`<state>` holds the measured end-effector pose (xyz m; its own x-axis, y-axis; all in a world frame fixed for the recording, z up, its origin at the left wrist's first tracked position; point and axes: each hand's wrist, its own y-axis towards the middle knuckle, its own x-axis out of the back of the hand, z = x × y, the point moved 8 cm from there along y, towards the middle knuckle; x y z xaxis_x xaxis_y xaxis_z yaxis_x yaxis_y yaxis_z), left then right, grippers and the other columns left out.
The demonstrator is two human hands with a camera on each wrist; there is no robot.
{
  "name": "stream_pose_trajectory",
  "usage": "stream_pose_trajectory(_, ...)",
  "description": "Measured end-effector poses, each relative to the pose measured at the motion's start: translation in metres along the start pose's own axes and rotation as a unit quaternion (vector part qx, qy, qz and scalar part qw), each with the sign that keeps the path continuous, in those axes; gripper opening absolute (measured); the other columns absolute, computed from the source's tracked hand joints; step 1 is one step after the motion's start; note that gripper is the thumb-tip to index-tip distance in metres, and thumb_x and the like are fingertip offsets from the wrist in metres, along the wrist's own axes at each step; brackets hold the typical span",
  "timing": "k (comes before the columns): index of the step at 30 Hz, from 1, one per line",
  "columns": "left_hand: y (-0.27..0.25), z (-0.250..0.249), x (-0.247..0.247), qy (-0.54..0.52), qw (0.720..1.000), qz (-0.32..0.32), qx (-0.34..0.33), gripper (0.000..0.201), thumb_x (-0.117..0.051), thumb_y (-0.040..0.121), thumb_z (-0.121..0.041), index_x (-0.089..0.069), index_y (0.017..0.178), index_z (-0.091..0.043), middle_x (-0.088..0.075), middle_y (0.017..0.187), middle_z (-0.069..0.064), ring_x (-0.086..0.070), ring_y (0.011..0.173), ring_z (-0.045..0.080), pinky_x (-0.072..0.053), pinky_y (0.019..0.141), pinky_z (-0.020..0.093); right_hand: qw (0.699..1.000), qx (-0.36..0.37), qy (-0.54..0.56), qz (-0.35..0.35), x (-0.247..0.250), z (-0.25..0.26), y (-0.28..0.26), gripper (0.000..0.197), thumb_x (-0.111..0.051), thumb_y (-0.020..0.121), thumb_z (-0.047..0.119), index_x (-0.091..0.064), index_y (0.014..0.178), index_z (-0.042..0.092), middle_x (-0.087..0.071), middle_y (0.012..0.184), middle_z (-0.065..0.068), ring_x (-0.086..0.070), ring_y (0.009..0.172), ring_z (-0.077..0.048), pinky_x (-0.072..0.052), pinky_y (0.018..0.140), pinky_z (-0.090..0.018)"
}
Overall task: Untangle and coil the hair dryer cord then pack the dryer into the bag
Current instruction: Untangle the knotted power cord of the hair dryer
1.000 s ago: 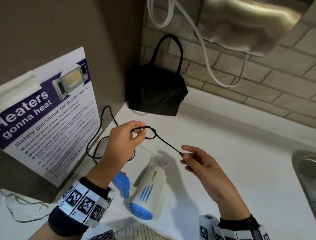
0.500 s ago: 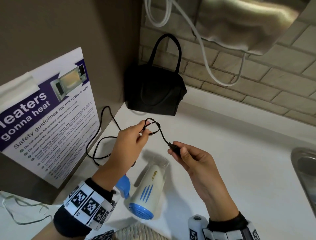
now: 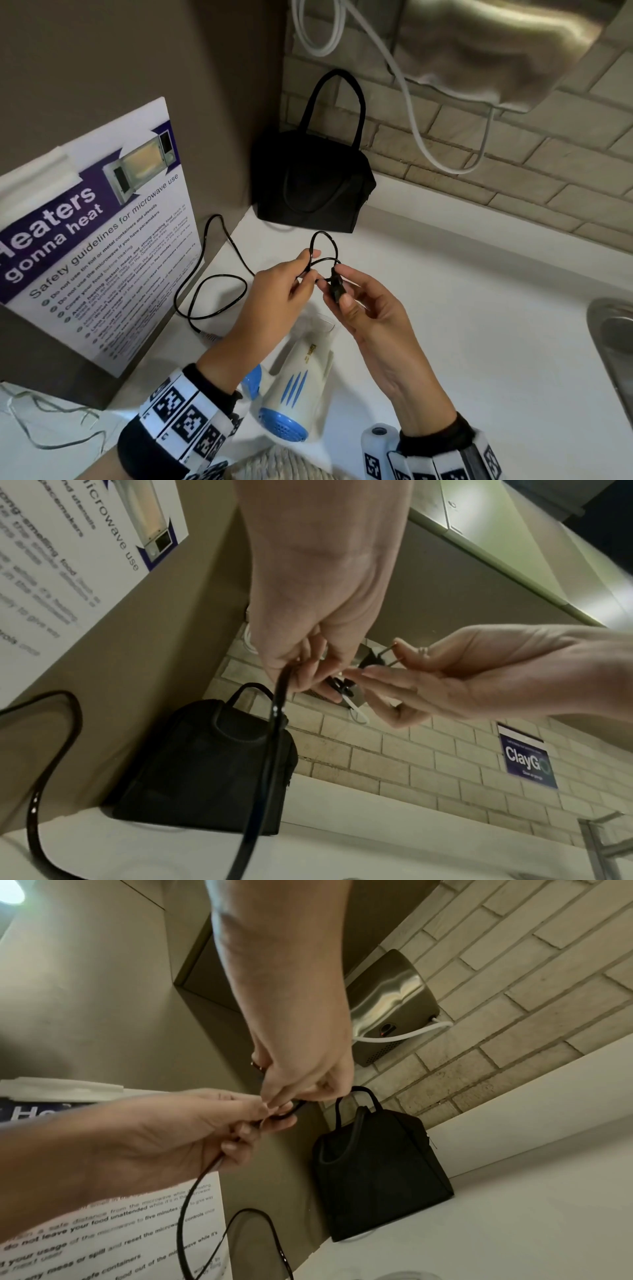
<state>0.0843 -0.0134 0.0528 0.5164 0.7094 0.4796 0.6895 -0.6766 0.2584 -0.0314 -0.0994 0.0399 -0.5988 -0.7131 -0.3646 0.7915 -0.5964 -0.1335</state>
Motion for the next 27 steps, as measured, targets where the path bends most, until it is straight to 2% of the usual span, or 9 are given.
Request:
stream_pose_trajectory(3,-0.002,-0.007,-0.005,0.005,0.999,0.023,-0.028,0.035,-0.054,0.095,-0.016,-0.056,0.130,-0.020,-0.071,0.088,0.007,-0.066,0.074,0.024,-0.054,0.074,0.036,1.000,0.003,-0.005,-0.026,0.005,-0.001,0.000,0.035,-0.063,0.083,0.002,-0.058,0.117,0.003,-0.066,0.106,-0.025,-0.068,0.103,-0.033,-0.055,0.088,-0.032)
stream_pose_trajectory(5,-0.003,-0.009,-0.008,0.006,0.998,0.044,-0.041,0.036,-0.051,0.095,-0.014,-0.055,0.131,-0.018,-0.072,0.103,0.007,-0.069,0.086,0.021,-0.054,0.082,0.034,0.999,0.001,-0.010,-0.031,0.005,-0.001,0.000,0.046,-0.070,0.074,0.010,-0.057,0.117,0.004,-0.066,0.098,-0.024,-0.069,0.098,-0.034,-0.056,0.088,-0.035)
stream_pose_trajectory(7,-0.005,-0.012,-0.010,0.002,0.997,0.048,-0.052,0.038,-0.049,0.095,-0.009,-0.054,0.132,-0.017,-0.071,0.112,0.006,-0.067,0.095,0.014,-0.051,0.087,0.023,0.999,-0.001,0.002,-0.037,0.006,0.000,0.001,0.049,-0.071,0.071,0.011,-0.054,0.117,0.004,-0.068,0.086,-0.017,-0.070,0.094,-0.034,-0.056,0.089,-0.035)
stream_pose_trajectory(11,-0.006,-0.018,-0.008,-0.010,0.997,0.036,-0.061,0.033,-0.051,0.096,-0.010,-0.058,0.128,-0.017,-0.072,0.103,-0.002,-0.060,0.085,-0.009,-0.042,0.075,0.003,0.998,-0.005,0.023,-0.062,0.014,-0.002,0.003,0.039,-0.066,0.083,0.006,-0.047,0.116,0.007,-0.070,0.072,-0.008,-0.073,0.083,-0.028,-0.058,0.081,-0.030)
stream_pose_trajectory(16,-0.009,-0.026,-0.008,-0.029,0.995,0.051,-0.076,0.030,-0.050,0.097,-0.007,-0.060,0.124,-0.014,-0.063,0.083,-0.019,-0.052,0.067,-0.021,-0.034,0.064,-0.002,0.993,-0.026,-0.068,-0.096,0.024,-0.008,0.005,0.041,-0.069,0.084,0.019,-0.050,0.119,0.011,-0.065,0.070,-0.007,-0.066,0.061,-0.017,-0.055,0.062,-0.027)
stream_pose_trajectory(18,-0.009,-0.025,-0.008,-0.038,0.995,0.050,-0.072,0.031,-0.051,0.096,-0.006,-0.060,0.125,-0.013,-0.063,0.086,-0.019,-0.052,0.067,-0.022,-0.035,0.064,-0.003,0.988,-0.032,-0.112,-0.098,0.026,-0.010,0.006,0.043,-0.068,0.085,0.026,-0.049,0.123,0.018,-0.066,0.079,-0.005,-0.067,0.067,-0.013,-0.054,0.068,-0.027)
stream_pose_trajectory(21,-0.008,-0.021,-0.007,-0.052,0.996,0.051,-0.060,0.032,-0.051,0.097,-0.010,-0.060,0.126,-0.020,-0.065,0.099,-0.019,-0.058,0.089,-0.019,-0.039,0.078,-0.001,0.990,-0.052,-0.117,-0.058,0.019,-0.016,0.006,0.048,-0.059,0.091,0.031,-0.036,0.132,0.031,-0.073,0.102,-0.004,-0.071,0.092,-0.014,-0.053,0.085,-0.031)
stream_pose_trajectory(24,-0.008,-0.015,-0.009,-0.063,0.995,0.064,-0.050,0.033,-0.051,0.097,-0.012,-0.060,0.125,-0.026,-0.066,0.104,-0.020,-0.060,0.102,-0.009,-0.042,0.088,0.005,0.997,-0.061,-0.041,-0.003,0.012,-0.015,0.006,0.050,-0.051,0.097,0.018,-0.029,0.135,0.043,-0.072,0.109,-0.009,-0.067,0.107,-0.024,-0.048,0.097,-0.038)
stream_pose_trajectory(27,-0.009,-0.016,-0.009,-0.082,0.993,0.069,-0.048,0.033,-0.052,0.097,-0.012,-0.060,0.125,-0.025,-0.069,0.107,-0.015,-0.062,0.103,-0.004,-0.045,0.090,0.010,0.998,-0.046,0.028,0.044,0.005,-0.007,0.008,0.041,-0.052,0.093,0.003,-0.052,0.126,0.027,-0.069,0.111,-0.014,-0.063,0.109,-0.029,-0.047,0.099,-0.040)
